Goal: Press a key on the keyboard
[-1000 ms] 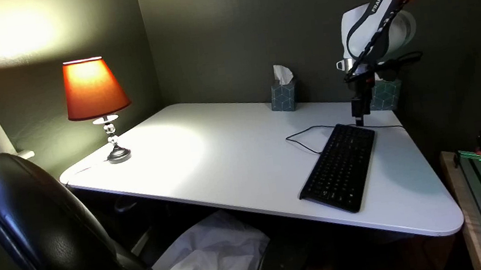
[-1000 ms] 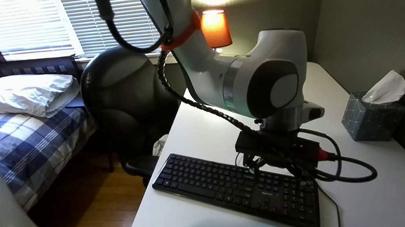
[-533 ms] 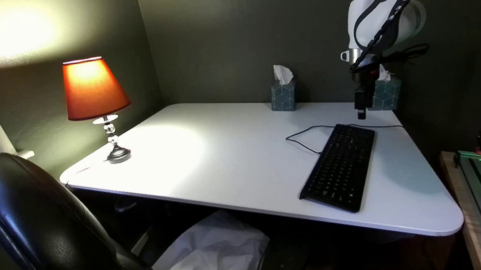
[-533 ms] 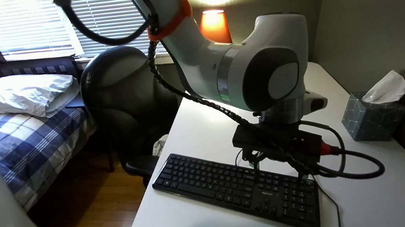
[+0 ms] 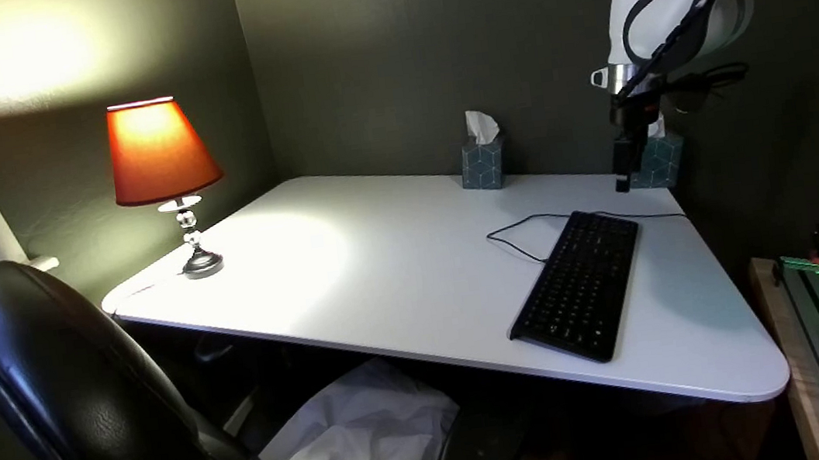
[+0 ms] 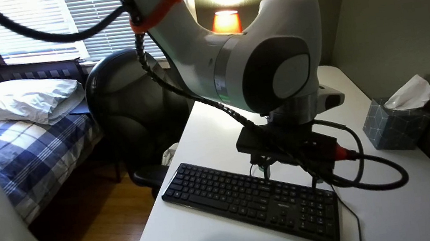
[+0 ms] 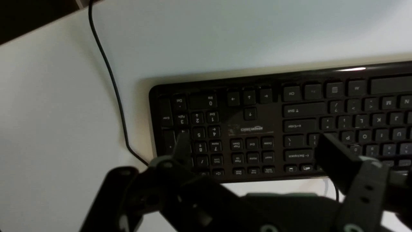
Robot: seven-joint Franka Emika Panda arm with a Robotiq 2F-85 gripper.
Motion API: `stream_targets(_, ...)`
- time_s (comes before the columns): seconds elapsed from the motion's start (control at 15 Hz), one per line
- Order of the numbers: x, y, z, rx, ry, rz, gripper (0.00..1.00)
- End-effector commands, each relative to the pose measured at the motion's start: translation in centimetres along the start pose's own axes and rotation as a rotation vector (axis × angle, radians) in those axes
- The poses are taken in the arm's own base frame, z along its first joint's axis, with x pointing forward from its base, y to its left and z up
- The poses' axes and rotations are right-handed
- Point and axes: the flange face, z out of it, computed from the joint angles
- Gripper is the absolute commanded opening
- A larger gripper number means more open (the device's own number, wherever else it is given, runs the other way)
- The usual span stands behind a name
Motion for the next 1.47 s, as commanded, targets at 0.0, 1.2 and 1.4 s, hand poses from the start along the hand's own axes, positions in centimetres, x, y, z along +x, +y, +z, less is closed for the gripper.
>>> stream_targets(0.0, -2.4, -0.7, -2.0, 0.008, 0.054, -0.002, 1.00)
stream_targets(1.2, -4.1, -0.3, -10.7, 0.024, 0.166, 0.042, 1.00)
stream_targets(1.4, -4.2, -0.3, -10.6, 0.025, 0.165, 0.041, 1.00)
